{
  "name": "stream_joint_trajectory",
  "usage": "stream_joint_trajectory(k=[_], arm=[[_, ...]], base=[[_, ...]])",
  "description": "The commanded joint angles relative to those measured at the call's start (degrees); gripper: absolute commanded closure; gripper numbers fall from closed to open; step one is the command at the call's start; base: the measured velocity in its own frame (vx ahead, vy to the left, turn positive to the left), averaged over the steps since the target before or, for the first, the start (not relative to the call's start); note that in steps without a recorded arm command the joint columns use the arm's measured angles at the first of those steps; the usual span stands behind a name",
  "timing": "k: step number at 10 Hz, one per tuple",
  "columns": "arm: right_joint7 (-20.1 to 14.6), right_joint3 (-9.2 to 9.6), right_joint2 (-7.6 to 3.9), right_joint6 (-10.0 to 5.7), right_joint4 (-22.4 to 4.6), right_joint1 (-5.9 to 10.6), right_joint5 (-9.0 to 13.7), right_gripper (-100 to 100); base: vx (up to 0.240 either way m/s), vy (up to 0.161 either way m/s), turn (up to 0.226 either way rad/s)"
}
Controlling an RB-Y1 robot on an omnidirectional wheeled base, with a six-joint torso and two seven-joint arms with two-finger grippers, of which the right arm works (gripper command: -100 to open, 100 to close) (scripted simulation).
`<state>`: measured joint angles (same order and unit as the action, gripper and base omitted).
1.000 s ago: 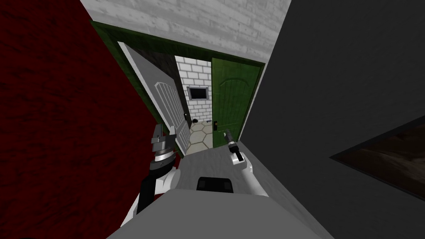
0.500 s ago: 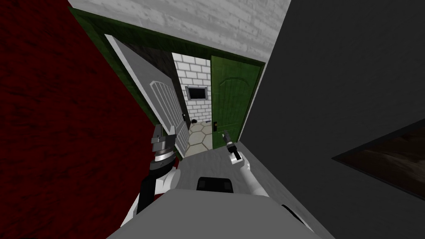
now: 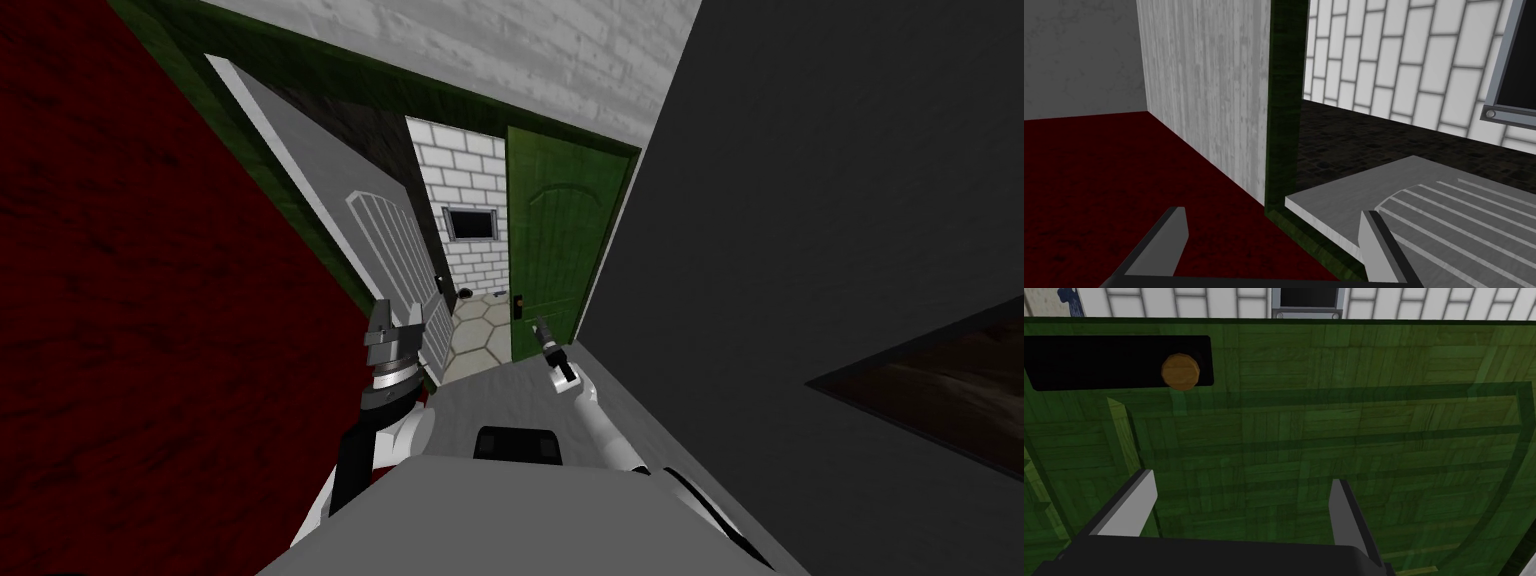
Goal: Push the door open
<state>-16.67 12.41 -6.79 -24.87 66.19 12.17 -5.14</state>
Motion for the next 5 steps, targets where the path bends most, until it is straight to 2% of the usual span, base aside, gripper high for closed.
stream_joint_trajectory(k=[1, 2, 3, 5], arm=[[-0.31, 0.39, -0.08, -0.27, -2.71, 1.43, -0.04, -100], [-0.60, 0.76, -0.21, -0.38, -4.39, 2.45, -0.09, -100], [-0.60, 0.76, -0.21, -0.38, -4.57, 2.45, -0.09, -100], [-1.11, 1.43, -0.42, -0.58, -7.91, 4.28, -0.16, -100]], base=[[0.061, 0.016, -0.031], [0.078, 0.022, -0.052], [0.056, 0.019, -0.018], [0.061, 0.021, -0.040]])
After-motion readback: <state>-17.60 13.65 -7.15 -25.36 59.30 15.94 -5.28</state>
